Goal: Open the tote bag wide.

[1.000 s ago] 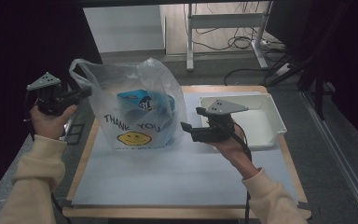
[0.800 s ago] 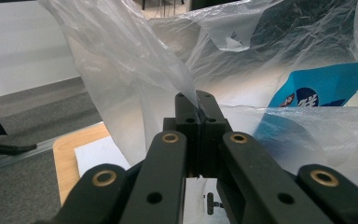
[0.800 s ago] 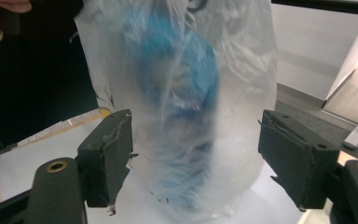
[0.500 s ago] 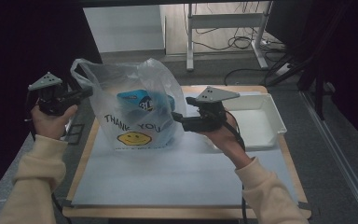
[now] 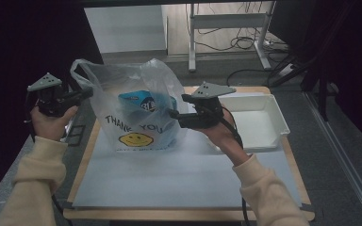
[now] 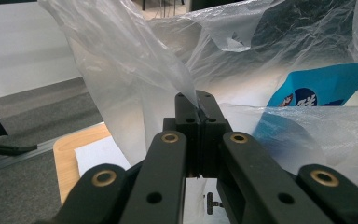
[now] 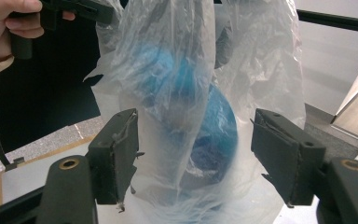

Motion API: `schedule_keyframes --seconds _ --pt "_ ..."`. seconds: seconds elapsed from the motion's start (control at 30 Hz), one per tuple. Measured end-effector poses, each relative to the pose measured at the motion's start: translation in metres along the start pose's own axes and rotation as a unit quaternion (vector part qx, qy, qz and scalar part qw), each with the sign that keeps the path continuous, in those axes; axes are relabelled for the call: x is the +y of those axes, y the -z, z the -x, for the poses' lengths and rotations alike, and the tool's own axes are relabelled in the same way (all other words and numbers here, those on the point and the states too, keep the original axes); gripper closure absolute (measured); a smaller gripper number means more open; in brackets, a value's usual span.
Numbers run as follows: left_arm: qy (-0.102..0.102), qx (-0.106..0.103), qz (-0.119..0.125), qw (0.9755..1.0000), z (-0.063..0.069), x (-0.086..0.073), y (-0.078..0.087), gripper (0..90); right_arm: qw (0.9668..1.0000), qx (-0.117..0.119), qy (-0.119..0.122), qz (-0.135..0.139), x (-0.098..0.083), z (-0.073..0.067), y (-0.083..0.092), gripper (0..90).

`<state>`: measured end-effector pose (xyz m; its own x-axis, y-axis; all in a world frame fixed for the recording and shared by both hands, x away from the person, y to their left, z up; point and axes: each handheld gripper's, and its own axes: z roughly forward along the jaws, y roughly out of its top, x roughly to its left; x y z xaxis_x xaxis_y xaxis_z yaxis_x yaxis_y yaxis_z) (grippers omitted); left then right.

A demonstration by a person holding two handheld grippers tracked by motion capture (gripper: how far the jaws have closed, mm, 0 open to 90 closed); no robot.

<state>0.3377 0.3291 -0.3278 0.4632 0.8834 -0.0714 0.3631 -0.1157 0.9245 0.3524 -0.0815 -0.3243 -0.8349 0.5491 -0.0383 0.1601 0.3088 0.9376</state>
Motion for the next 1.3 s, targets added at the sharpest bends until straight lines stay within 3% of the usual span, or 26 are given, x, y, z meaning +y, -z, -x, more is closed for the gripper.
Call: schedule_keyframes --seconds 0.4,0.7,0.77,1.0,1.17,1.3 --pt "-0.001 -0.001 -0.001 1.0 0.001 0.0 -0.002 89.9 1.0 0.009 -0.002 -0.002 0.013 0.002 -0.011 34.6" --pt "0.0 -0.001 -0.001 1.0 0.001 -0.001 -0.003 89.9 0.9997 0.024 -0.007 -0.007 0.017 0.004 -0.023 43.9" --pt "0.0 -0.001 -0.001 1.0 0.001 -0.001 -0.003 89.9 0.9996 0.026 -0.005 -0.002 0.018 0.003 -0.024 50.4" --pt "0.001 0.0 -0.001 1.0 0.0 -0.001 -0.002 89.8 0.9996 0.027 0.008 0.004 0.024 -0.003 -0.024 59.9" --pt "0.001 0.0 0.0 1.0 0.001 -0.001 -0.002 89.9 0.9996 0.026 0.009 0.001 0.023 0.001 -0.027 78.1" --pt "0.001 0.001 0.001 1.0 0.0 -0.001 -0.001 89.9 0.9996 0.027 0.01 0.0 0.02 0.004 -0.026 87.5"
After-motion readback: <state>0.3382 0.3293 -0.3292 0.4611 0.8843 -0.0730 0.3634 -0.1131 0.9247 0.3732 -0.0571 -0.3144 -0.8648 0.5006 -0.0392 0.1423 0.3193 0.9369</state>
